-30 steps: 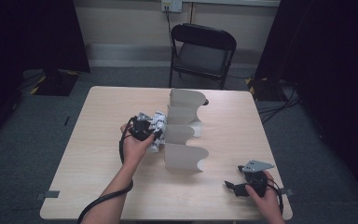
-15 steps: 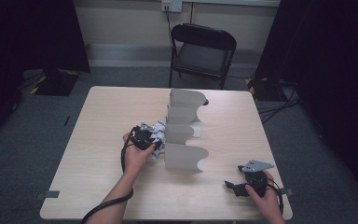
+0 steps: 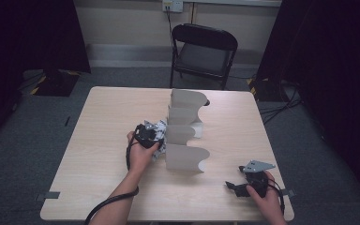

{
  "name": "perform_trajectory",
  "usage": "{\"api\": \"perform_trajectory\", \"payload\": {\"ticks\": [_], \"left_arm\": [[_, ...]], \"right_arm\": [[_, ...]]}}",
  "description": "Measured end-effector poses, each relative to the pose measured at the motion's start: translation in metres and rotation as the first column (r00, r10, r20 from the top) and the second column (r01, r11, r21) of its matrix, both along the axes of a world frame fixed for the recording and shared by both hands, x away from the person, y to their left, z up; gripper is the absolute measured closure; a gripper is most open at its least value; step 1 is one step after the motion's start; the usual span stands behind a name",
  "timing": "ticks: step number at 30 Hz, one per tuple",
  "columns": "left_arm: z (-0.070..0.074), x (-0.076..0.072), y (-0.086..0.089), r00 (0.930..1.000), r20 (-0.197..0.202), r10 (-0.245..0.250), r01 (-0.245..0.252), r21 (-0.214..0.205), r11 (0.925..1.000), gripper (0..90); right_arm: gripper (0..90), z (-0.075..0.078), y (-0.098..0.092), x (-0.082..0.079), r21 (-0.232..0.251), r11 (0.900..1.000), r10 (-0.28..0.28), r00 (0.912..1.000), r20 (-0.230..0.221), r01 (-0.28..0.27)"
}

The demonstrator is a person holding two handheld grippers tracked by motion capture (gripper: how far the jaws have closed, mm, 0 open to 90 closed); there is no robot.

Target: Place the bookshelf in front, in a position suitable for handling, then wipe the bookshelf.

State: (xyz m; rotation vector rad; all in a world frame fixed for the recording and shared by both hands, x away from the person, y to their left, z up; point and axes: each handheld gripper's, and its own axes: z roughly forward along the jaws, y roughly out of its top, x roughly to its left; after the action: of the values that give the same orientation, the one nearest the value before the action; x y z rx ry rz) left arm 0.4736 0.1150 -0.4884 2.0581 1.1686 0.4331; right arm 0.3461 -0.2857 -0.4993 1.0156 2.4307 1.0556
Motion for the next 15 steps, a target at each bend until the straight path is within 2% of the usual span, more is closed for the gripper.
{"api": "perform_trajectory", "payload": {"ticks": [2,4,6,10,11,15], "left_arm": [[0.006,0.0,0.001,0.9997,-0.023,-0.008,0.009,0.024,0.9997,68.8],[0.009,0.0,0.003,0.9988,-0.048,-0.012,0.012,0.008,0.9999,72.7],[0.011,0.0,0.007,0.9986,-0.052,-0.01,0.009,-0.011,0.9999,74.3],[0.017,-0.003,0.013,0.9987,-0.051,-0.011,0.009,-0.032,0.9994,76.9],[0.02,-0.003,0.013,0.9989,-0.045,-0.011,0.009,-0.05,0.9987,77.2],[0.038,-0.002,0.014,0.9999,-0.015,-0.007,0.006,-0.088,0.9961,77.7]], "right_arm": [[12.3,0.0,0.0,0.0,0.0,1.0,0.0,1.0,0.0,0.0],[12.3,0.0,0.0,0.0,0.0,1.0,0.0,1.0,0.0,0.0],[12.3,0.0,0.0,0.0,0.0,1.0,0.0,1.0,0.0,0.0],[12.3,0.0,0.0,0.0,0.001,1.0,-0.001,1.0,0.0,0.001],[12.3,0.0,0.0,0.0,0.0,1.0,0.0,1.0,0.0,0.0],[12.3,0.0,0.0,0.0,0.001,1.0,-0.001,1.0,-0.001,0.001]]}}
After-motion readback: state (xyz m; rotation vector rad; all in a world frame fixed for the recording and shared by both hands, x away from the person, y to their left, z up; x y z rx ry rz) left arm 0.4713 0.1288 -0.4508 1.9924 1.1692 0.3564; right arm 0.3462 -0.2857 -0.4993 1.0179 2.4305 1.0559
